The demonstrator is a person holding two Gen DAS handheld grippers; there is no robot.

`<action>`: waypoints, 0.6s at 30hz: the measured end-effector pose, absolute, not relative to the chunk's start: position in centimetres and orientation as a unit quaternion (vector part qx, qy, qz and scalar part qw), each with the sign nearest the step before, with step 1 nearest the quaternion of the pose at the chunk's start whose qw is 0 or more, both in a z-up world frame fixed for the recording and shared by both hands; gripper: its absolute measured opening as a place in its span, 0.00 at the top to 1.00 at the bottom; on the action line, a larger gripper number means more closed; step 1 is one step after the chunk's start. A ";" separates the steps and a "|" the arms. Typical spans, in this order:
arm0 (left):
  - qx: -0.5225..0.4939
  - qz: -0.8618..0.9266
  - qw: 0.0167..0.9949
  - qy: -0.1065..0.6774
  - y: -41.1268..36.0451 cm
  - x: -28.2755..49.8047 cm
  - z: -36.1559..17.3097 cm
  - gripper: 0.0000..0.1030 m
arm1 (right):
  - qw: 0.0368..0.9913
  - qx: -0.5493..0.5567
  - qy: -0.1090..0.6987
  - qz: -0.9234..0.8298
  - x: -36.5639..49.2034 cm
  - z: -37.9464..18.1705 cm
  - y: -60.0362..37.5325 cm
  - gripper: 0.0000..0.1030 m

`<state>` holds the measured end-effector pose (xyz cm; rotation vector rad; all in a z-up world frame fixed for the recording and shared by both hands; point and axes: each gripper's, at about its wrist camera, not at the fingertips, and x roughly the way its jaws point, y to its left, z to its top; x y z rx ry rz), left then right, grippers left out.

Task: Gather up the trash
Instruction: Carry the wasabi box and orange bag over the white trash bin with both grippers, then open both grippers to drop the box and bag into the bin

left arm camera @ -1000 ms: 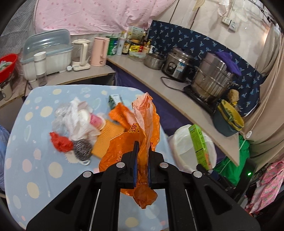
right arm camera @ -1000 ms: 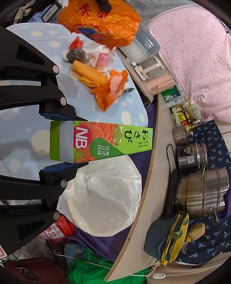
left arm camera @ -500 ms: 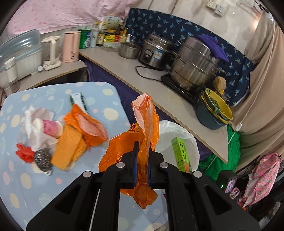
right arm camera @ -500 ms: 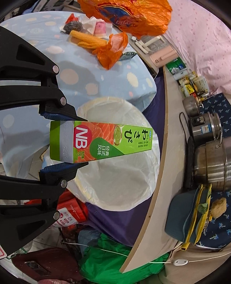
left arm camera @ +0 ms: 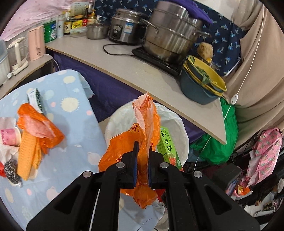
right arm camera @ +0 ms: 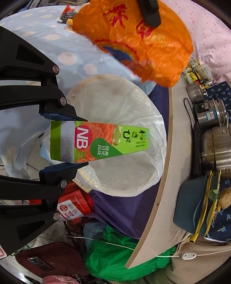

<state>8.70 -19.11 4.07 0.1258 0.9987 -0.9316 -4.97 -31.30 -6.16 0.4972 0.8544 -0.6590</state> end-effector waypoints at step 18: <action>0.030 -0.412 0.797 0.441 -18.8 10.1 4.3 0.31 | 0.837 0.246 0.353 -0.338 -6.8 -3.6 -32.2 0.44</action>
